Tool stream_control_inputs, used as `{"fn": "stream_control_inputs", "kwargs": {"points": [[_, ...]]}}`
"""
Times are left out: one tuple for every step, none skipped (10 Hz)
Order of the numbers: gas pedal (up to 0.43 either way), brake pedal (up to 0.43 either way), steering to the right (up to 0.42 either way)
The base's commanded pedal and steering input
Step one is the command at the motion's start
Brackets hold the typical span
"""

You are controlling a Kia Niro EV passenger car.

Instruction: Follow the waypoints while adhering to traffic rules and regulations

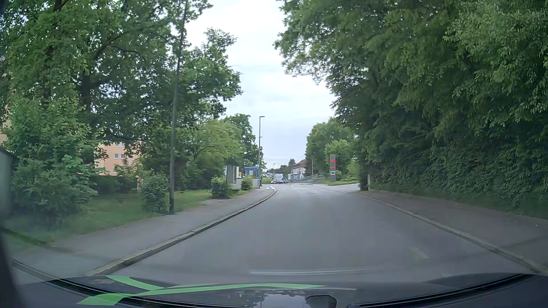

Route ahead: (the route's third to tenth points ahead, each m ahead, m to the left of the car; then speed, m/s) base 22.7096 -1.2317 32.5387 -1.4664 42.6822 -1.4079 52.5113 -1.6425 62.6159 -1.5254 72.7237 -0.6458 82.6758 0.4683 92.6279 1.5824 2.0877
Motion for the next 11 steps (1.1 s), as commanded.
{"fn": "stream_control_inputs", "kwargs": {"points": [[0.157, 0.0, 0.524], [0.157, 0.0, 0.499], [0.157, 0.0, 0.47], [0.157, 0.0, 0.439], [0.157, 0.0, 0.386], [0.157, 0.0, 0.34], [0.157, 0.0, 0.307], [0.157, 0.0, 0.265], [0.157, 0.0, 0.211], [0.157, 0.0, 0.139], [0.157, 0.0, 0.081]]}}
